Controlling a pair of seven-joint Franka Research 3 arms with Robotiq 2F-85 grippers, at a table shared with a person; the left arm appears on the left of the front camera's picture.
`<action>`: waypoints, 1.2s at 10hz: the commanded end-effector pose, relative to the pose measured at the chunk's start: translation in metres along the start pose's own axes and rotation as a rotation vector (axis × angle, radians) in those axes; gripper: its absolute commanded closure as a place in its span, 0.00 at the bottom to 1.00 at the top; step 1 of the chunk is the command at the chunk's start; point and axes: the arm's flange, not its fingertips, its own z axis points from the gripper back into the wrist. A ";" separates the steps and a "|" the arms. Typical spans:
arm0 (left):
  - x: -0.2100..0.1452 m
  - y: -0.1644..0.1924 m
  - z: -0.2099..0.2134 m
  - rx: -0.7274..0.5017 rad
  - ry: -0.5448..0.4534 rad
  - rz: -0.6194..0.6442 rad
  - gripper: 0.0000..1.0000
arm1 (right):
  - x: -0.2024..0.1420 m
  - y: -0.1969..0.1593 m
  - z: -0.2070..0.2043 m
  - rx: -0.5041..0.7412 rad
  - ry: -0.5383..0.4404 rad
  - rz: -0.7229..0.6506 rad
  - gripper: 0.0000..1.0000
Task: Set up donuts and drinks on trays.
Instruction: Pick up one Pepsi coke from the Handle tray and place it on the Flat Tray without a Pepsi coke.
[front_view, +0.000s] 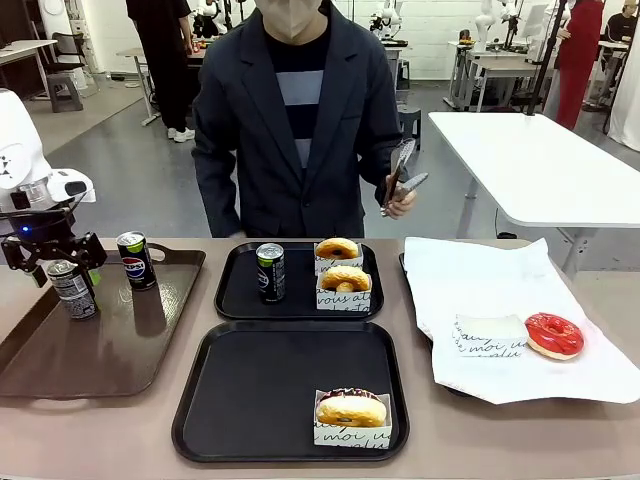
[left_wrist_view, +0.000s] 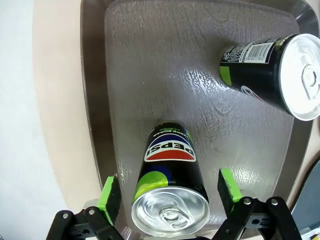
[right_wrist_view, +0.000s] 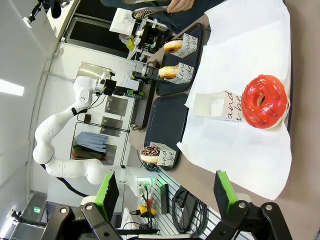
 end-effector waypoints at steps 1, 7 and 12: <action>-0.007 0.004 -0.002 -0.026 -0.026 -0.020 0.00 | 0.002 -0.001 0.000 0.017 -0.011 0.018 0.00; -0.003 0.003 -0.004 -0.023 -0.077 -0.009 1.00 | 0.002 -0.001 0.000 0.017 -0.011 0.018 0.00; -0.008 0.000 0.009 -0.023 -0.061 -0.019 1.00 | 0.002 -0.001 0.000 0.017 -0.011 0.018 0.00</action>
